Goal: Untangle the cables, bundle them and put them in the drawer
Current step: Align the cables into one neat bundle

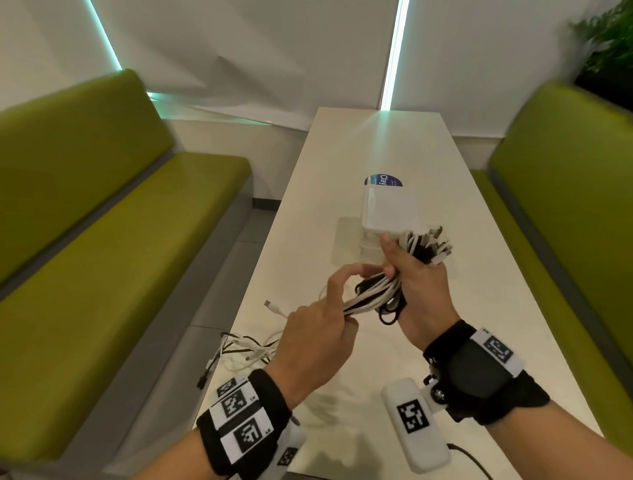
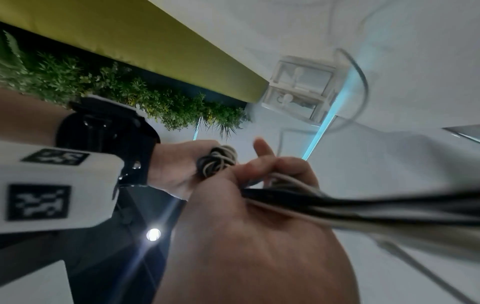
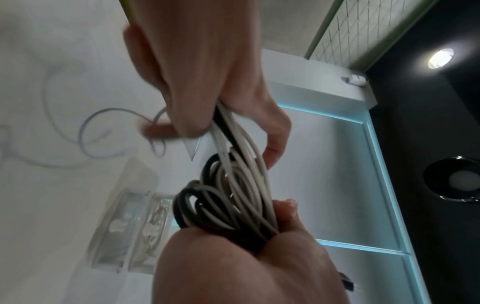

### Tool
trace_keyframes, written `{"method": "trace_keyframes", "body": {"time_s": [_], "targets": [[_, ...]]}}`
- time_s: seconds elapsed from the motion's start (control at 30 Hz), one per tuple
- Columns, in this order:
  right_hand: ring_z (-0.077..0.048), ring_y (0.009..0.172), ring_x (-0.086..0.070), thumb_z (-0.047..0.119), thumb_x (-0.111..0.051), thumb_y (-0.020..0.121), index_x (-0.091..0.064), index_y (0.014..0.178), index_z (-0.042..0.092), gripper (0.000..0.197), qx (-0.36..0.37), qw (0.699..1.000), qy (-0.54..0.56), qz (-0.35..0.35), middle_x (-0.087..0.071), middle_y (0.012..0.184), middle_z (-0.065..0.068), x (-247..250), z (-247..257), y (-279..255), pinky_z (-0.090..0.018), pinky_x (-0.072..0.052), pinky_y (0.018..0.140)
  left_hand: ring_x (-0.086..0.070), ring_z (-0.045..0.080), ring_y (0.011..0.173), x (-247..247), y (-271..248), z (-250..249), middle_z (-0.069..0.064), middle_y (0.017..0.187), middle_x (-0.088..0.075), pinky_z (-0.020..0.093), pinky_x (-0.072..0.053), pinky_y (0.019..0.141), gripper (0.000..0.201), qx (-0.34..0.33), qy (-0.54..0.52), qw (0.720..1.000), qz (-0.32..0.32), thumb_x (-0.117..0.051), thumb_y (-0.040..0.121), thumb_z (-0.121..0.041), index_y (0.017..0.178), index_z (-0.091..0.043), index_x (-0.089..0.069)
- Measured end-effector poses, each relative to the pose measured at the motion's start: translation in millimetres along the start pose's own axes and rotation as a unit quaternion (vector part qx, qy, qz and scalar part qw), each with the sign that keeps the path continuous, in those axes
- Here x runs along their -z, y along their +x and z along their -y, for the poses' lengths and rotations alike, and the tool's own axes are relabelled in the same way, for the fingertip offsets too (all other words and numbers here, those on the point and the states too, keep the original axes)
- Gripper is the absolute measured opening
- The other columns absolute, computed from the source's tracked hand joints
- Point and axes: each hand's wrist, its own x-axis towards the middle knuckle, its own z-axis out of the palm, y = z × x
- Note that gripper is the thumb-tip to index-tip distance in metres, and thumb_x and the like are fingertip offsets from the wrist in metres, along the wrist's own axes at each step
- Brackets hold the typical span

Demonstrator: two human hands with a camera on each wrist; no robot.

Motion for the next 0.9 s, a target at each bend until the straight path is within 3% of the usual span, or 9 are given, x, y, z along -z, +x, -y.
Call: {"method": "trace_keyframes", "body": {"time_s": [0.03,0.1,0.2,0.3,0.37,0.5,0.67,0.8,0.9], "targets": [[-0.027,0.063,-0.067,0.026,-0.072,0.076,-0.061,0.087,0.011,0.022,-0.003,1.0,0.005,0.0,-0.043,0.05,0.0,3.2,1.6,1.1,-0.044,-0.057,0.067,-0.046,0.016,0.051,1.6,-3.2,1.5,-0.005,0.068,-0.055,0.034,-0.037,0.056,0.075,-0.007,0.028,0.999,0.017,-0.046,0.088,-0.015,0.142,-0.047,-0.005],[-0.024,0.061,-0.068,0.025,-0.07,0.081,-0.061,0.082,0.013,0.015,-0.018,1.0,0.017,-0.004,-0.042,0.051,0.001,10.3,3.0,1.9,-0.042,-0.057,0.067,-0.045,0.015,0.06,3.9,-8.2,5.3,-0.007,0.06,-0.048,0.03,-0.037,0.067,0.075,-0.04,0.084,0.995,0.019,-0.042,0.093,-0.023,0.148,-0.048,0.002],[-0.024,0.062,-0.069,0.027,-0.07,0.082,-0.055,0.073,0.012,0.023,-0.041,0.999,0.027,-0.011,-0.04,0.051,0.0,17.9,2.0,1.8,-0.041,-0.058,0.063,-0.047,0.01,0.068,7.8,-7.2,14.9,-0.009,0.062,-0.049,0.023,-0.036,0.074,0.06,-0.024,0.04,0.998,0.039,-0.048,0.097,-0.036,0.15,-0.044,-0.018],[-0.02,0.05,-0.057,0.029,-0.07,0.083,-0.049,0.065,0.013,0.032,-0.047,0.998,0.032,-0.012,-0.037,0.053,-0.002,23.3,7.6,2.8,-0.039,-0.056,0.062,-0.056,0.015,0.057,8.5,-7.4,34.2,-0.004,0.061,-0.056,0.024,-0.039,0.056,0.018,0.054,-0.059,0.987,0.139,-0.056,0.094,-0.042,0.108,-0.031,-0.059],[-0.019,0.048,-0.05,0.031,-0.07,0.082,-0.05,0.06,0.015,0.034,-0.042,0.999,0.029,-0.009,-0.035,0.055,-0.003,26.3,14.5,5.1,-0.039,-0.056,0.064,-0.051,0.012,0.053,8.6,-9.4,54.1,-0.003,0.058,-0.053,0.025,-0.034,0.053,0.026,0.057,-0.009,0.984,0.167,-0.058,0.092,-0.045,0.084,-0.021,-0.063],[-0.022,0.049,-0.048,0.03,-0.072,0.08,-0.055,0.057,0.015,0.032,-0.035,0.999,0.019,-0.005,-0.035,0.056,-0.005,27.8,16.8,6.7,-0.041,-0.056,0.065,-0.045,0.006,0.045,16.2,-2.0,77.4,-0.005,0.051,-0.053,0.018,-0.032,0.047,0.04,0.088,-0.006,0.98,0.181,-0.059,0.087,-0.056,0.066,-0.022,-0.062],[-0.019,0.045,-0.048,0.028,-0.072,0.08,-0.047,0.061,0.014,0.035,0.005,0.999,-0.038,0.002,-0.036,0.051,-0.001,27.8,19.5,13.1,-0.04,-0.054,0.063,-0.042,0.007,0.046,17.0,2.6,77.4,-0.01,0.049,-0.047,0.019,-0.03,0.047,0.037,0.066,-0.045,0.979,0.187,-0.054,0.091,-0.053,0.069,-0.024,-0.06],[-0.019,0.04,-0.044,0.029,-0.071,0.082,-0.058,0.07,0.014,0.023,0.012,0.987,-0.1,0.123,-0.033,0.05,-0.001,35.2,23.3,13.5,-0.039,-0.05,0.059,-0.035,0.005,0.049,26.9,7.1,77.6,-0.003,0.054,-0.046,0.02,-0.028,0.049,0.033,0.071,-0.146,0.962,0.222,-0.065,0.086,-0.044,0.066,-0.017,-0.062],[-0.026,0.039,-0.05,0.028,-0.077,0.08,-0.056,0.069,0.009,0.031,-0.011,0.922,-0.29,0.257,-0.047,0.047,-0.009,36.3,23.3,6.1,-0.038,-0.049,0.053,-0.03,0.009,0.056,40.4,13.6,76.5,-0.001,0.058,-0.037,0.027,-0.023,0.053,0.039,0.043,-0.184,0.943,0.273,-0.067,0.077,-0.054,0.064,-0.018,-0.06]]}}
